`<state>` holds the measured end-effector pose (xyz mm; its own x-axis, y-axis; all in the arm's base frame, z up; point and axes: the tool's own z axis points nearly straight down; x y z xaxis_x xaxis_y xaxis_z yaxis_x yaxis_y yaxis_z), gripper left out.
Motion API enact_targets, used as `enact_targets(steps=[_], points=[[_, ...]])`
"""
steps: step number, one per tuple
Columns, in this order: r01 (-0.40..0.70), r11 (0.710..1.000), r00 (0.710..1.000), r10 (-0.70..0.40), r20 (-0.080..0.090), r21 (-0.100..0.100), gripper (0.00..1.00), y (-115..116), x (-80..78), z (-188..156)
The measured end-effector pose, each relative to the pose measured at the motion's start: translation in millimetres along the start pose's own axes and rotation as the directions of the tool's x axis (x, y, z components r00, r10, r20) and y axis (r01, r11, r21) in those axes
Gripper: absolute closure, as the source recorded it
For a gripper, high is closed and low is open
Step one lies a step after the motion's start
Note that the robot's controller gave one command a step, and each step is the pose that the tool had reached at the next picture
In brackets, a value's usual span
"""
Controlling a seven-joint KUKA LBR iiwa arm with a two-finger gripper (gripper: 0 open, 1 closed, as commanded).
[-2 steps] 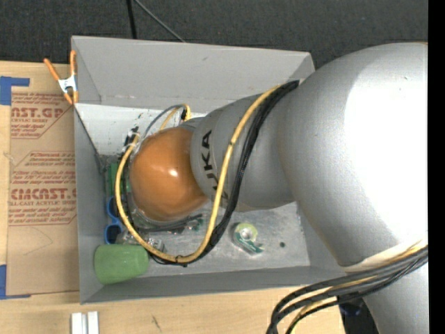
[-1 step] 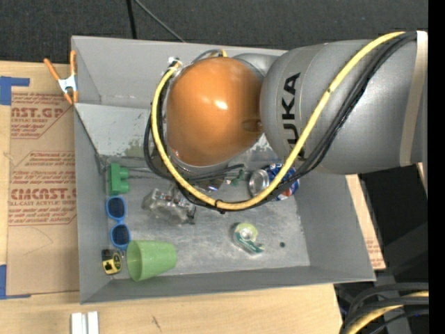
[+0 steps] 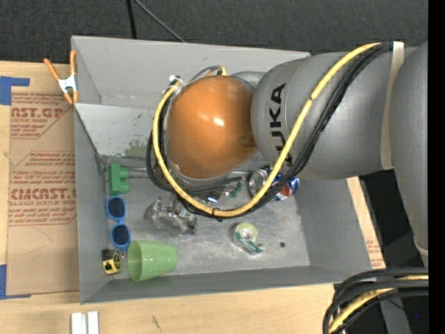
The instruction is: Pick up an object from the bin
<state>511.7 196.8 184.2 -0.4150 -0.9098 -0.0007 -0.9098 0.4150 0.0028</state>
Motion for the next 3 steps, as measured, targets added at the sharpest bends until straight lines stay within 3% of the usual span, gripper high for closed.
enact_targets(steps=[1, 2, 3], points=[[0.009, 1.0, 1.0, -0.009, 0.0, -0.001, 1.0, 31.8, 5.8, 15.6], [0.007, 1.0, 1.0, -0.007, 0.002, 0.002, 0.0, 30.1, 5.6, 14.7], [0.256, 0.967, 0.967, -0.256, -0.002, 0.006, 0.0, 31.9, -38.7, 90.8]])
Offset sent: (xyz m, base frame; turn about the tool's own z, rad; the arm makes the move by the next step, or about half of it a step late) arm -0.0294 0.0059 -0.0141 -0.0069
